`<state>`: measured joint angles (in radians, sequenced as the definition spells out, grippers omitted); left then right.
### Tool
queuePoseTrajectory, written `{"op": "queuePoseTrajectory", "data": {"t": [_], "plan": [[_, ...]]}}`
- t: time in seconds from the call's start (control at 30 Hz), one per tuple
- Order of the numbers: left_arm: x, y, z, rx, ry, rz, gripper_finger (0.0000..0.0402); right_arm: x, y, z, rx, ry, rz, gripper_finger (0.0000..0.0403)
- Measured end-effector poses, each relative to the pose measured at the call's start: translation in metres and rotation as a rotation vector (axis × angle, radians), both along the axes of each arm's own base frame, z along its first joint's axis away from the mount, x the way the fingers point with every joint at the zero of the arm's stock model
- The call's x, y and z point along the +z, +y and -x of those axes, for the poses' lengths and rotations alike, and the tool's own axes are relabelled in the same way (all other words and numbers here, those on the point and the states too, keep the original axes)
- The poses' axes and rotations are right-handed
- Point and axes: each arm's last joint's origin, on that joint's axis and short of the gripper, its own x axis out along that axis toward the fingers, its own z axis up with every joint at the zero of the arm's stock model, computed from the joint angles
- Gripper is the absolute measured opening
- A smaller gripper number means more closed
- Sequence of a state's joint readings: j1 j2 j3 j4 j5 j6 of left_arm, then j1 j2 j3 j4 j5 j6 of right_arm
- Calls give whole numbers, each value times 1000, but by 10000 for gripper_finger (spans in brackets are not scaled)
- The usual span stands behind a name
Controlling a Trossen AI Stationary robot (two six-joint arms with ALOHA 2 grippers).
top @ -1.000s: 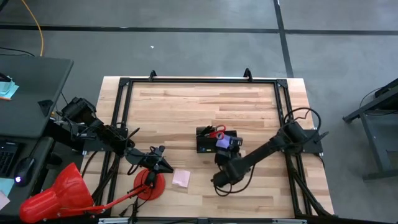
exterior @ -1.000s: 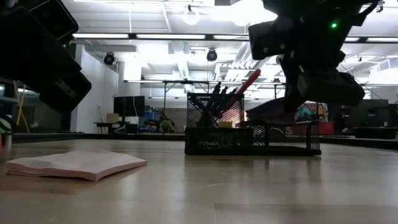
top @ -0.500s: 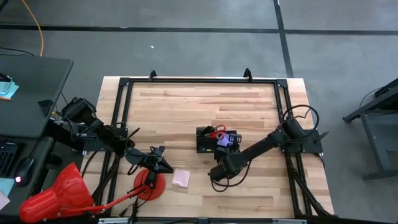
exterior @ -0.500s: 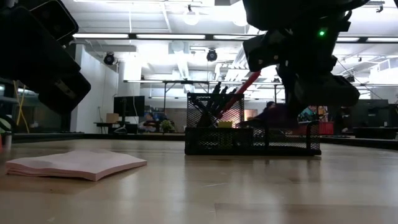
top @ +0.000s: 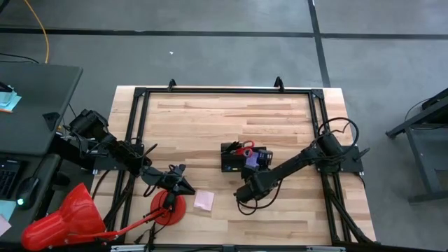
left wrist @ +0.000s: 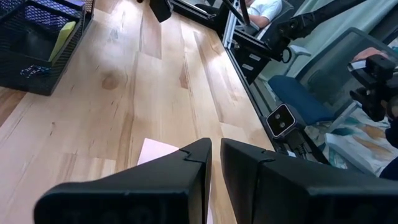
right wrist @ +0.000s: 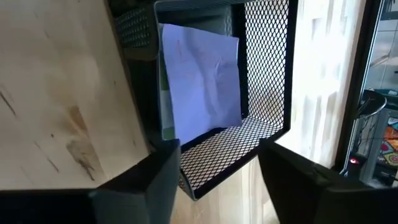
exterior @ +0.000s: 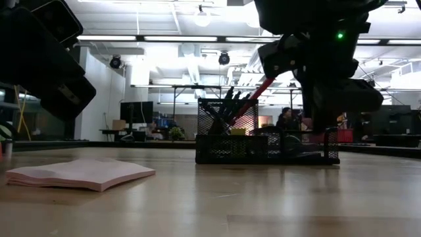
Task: Pick and place office supplies into organizer
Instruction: Put the pink sticky notes into the black desk organizer
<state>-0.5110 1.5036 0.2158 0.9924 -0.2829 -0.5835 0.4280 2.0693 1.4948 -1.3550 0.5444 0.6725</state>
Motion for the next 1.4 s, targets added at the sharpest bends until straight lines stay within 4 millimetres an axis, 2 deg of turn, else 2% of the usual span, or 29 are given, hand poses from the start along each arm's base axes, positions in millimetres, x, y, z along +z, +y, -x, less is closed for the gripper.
{"op": "queuePoseTrajectory", "data": {"t": [0.13, 0.2, 0.3, 0.43, 0.5, 0.6, 0.7, 0.83, 0.97, 1.13, 1.27, 1.4], "plan": [[0, 0, 0, -1, 1, -3, 28, 1, 5, 1, -12, -19, -14, 234], [-1, 0, 0, -1, 14, -10, 28, 6, 16, 0, -5, -66, -17, 239], [-2, 0, 1, -1, 21, -14, 28, 24, 38, 1, 38, -164, 17, 238], [-2, 0, 1, 6, 19, -15, 28, 55, 74, -3, 109, -449, 49, 228], [-2, 1, 1, 12, 19, -18, 28, 64, 95, -9, 149, -616, 1, 224], [-3, 1, 1, 12, 26, -32, 28, 68, 123, -20, 236, -762, -179, 219], [-5, 1, 1, 12, 42, -42, 28, 64, 139, -34, 345, -882, -341, 214], [-6, 2, 2, 15, 49, -48, 28, 58, 143, -40, 411, -968, -355, 207], [-6, 1, 2, 2, 53, -46, 28, 39, 143, -44, 414, -938, -333, 200], [-6, 1, 2, -1, 57, -49, 28, 4, 146, -63, 434, -901, -321, 193], [-7, 1, 2, -5, 59, -65, 28, -9, 145, -71, 432, -870, -253, 188], [-8, 1, 2, -36, 67, -75, 28, -20, 145, -70, 433, -803, -254, 190]]}}
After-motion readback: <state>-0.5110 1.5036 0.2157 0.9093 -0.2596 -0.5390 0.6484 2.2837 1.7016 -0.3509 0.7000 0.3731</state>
